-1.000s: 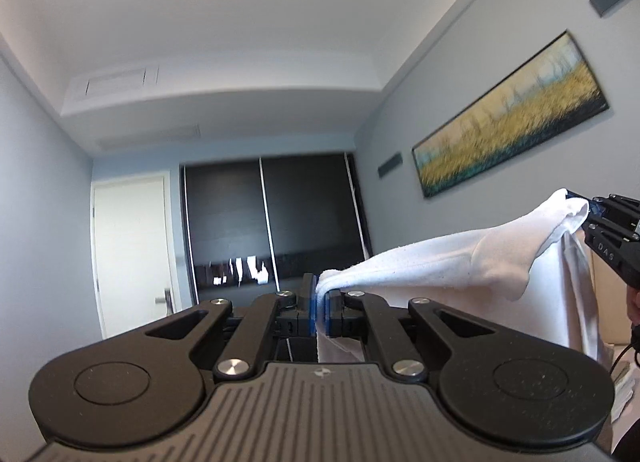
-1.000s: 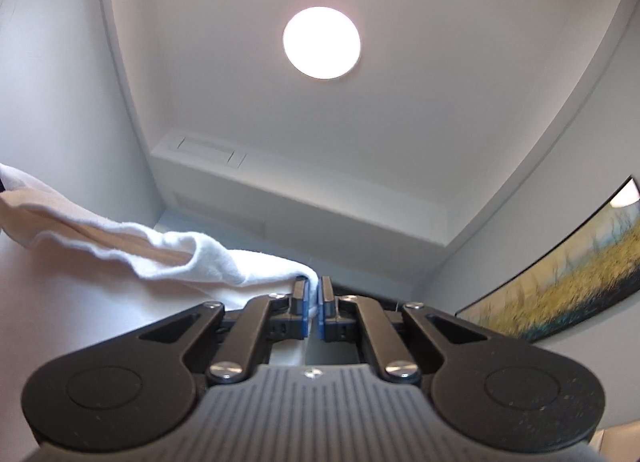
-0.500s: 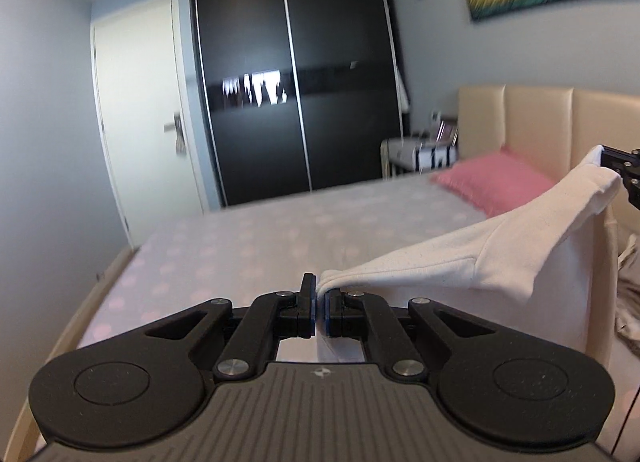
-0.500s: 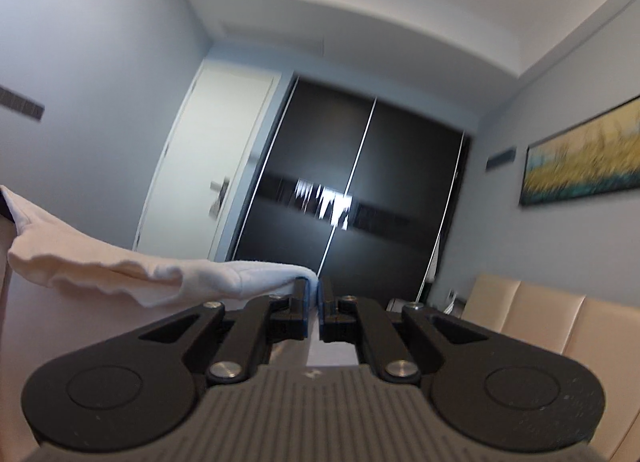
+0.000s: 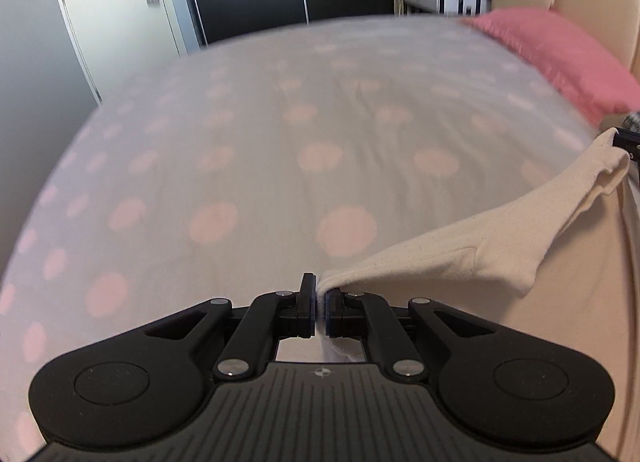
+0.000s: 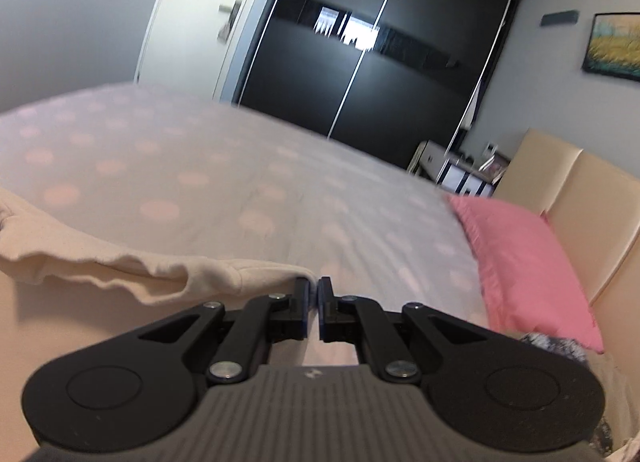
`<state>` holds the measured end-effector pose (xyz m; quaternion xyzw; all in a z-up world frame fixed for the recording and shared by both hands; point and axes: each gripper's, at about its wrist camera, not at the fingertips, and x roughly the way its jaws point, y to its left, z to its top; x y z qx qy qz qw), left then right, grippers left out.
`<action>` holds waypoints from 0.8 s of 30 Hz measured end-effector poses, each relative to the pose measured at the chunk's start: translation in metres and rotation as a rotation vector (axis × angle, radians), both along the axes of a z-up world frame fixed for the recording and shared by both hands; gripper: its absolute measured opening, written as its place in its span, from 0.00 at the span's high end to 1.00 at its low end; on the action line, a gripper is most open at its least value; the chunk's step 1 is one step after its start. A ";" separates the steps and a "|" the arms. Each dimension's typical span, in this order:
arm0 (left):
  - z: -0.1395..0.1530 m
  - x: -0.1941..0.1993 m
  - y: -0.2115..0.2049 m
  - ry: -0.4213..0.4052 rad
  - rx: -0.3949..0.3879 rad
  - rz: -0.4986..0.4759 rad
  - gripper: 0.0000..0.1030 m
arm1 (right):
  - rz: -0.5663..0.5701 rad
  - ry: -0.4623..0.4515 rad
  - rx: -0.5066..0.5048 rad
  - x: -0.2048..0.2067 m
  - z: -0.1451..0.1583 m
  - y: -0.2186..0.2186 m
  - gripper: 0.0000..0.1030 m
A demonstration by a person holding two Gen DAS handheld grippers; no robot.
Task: Fold clothes
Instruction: 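Lay the cream shirt flat on the bed and open both grippers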
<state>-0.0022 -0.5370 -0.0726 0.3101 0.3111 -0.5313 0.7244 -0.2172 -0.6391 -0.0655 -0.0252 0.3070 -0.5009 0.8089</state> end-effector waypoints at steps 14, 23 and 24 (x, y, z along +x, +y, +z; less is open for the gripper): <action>-0.082 0.022 -0.033 0.086 0.063 0.051 0.83 | 0.020 0.099 0.283 0.019 -0.122 -0.061 0.90; -0.052 0.014 -0.007 0.071 0.022 0.041 0.56 | 0.007 -0.056 0.339 -0.027 -0.072 -0.053 0.67; -0.048 0.013 -0.002 0.072 0.018 0.038 0.55 | 0.005 -0.067 0.344 -0.034 -0.066 -0.050 0.67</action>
